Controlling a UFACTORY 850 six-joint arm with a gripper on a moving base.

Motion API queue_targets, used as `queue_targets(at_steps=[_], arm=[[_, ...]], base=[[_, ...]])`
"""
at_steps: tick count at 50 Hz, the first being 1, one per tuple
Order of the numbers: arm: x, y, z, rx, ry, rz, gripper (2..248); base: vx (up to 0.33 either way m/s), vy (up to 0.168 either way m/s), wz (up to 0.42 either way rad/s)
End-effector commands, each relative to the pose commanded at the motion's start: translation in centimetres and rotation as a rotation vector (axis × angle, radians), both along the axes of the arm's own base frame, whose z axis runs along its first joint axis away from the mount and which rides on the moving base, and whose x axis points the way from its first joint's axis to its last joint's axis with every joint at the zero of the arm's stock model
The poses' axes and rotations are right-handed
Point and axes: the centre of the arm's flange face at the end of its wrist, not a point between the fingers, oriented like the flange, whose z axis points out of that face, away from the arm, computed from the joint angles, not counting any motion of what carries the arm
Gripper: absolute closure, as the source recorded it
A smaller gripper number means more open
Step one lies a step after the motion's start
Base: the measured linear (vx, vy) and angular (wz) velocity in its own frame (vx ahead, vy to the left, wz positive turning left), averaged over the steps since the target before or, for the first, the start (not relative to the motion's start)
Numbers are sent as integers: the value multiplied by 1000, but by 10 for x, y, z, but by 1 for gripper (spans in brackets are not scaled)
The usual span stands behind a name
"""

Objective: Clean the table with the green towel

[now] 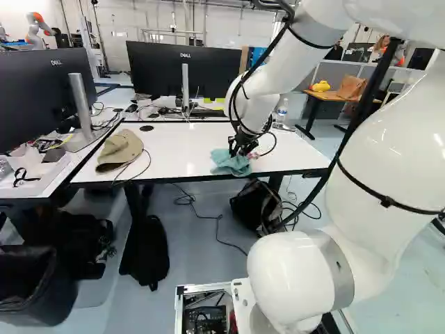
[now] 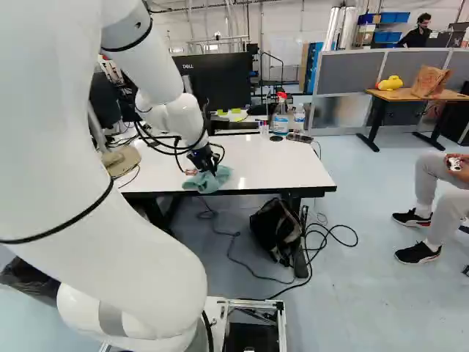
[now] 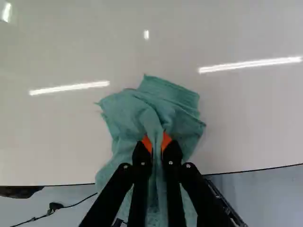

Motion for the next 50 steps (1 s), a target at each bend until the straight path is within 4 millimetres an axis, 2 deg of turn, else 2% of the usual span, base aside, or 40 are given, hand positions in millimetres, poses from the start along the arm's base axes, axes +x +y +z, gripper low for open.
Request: queue_targets(at_steps=[23, 37, 50], arm=[[36, -30, 1, 0, -5, -66, 209], [62, -24, 1, 0, -11, -51, 209], [69, -4, 1, 0, -13, -9, 209]], base=[[0, 0, 0], [0, 0, 0], [0, 0, 0]])
